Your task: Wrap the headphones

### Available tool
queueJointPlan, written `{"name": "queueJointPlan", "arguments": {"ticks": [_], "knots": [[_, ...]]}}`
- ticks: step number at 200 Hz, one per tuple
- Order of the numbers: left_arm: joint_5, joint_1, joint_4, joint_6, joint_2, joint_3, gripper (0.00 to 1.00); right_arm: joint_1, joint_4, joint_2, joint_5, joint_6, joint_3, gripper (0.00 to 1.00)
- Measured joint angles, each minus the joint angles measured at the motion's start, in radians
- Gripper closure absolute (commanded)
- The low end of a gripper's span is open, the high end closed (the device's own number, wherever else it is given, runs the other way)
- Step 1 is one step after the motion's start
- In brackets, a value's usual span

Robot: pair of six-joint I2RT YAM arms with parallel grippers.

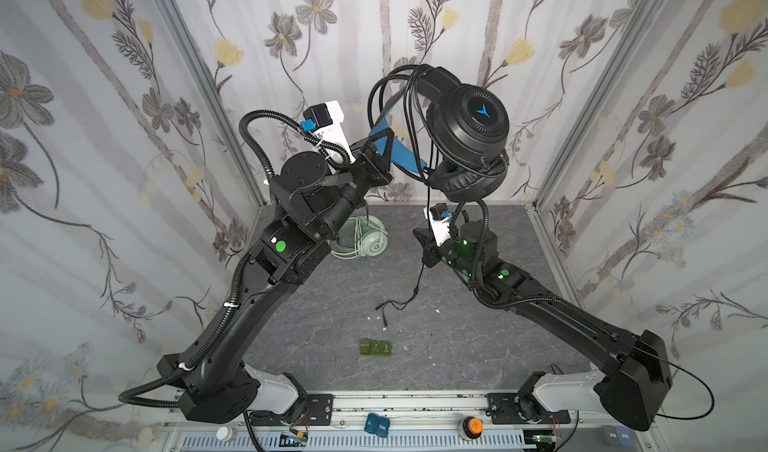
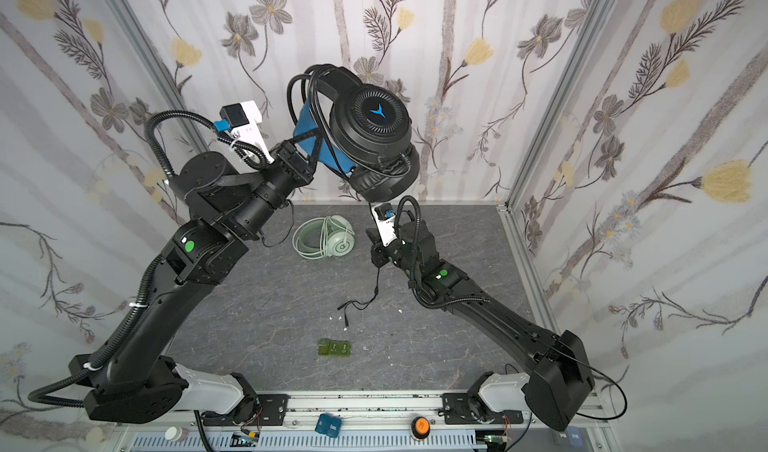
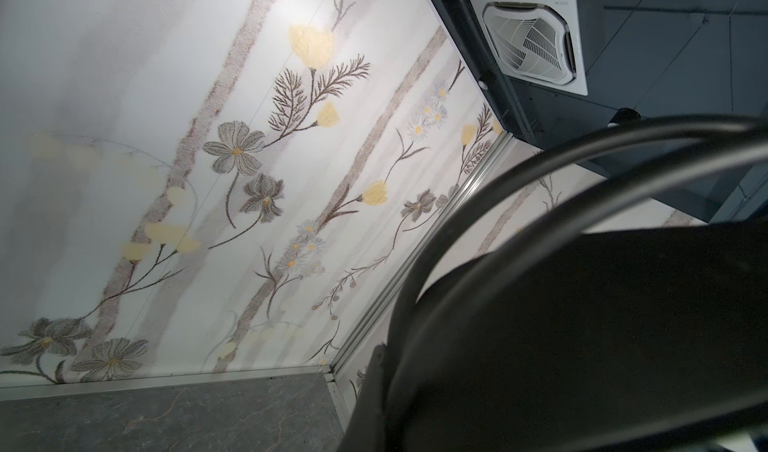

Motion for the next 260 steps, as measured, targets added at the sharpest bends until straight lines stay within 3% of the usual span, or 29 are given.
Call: {"name": "queueJointPlan", "arguments": {"ticks": [126, 198, 260], "knots": [[-0.266, 0.116, -0.074, -0.032, 0.040, -0.087, 1.00, 0.255, -0.202, -0.085, 0.228, -0.048, -0.022, 1.00], [-0.348, 0.175, -0.190, 0.033, 0.058, -0.208, 1.00, 0.468, -0.397, -0.111, 0.382, -0.098, 0.084, 1.00], [-0.418, 0.156, -0.316, 0.140, 0.135, -0.256, 1.00, 0.513, -0.545, -0.083, 0.478, -0.180, 0.268, 1.00]]}}
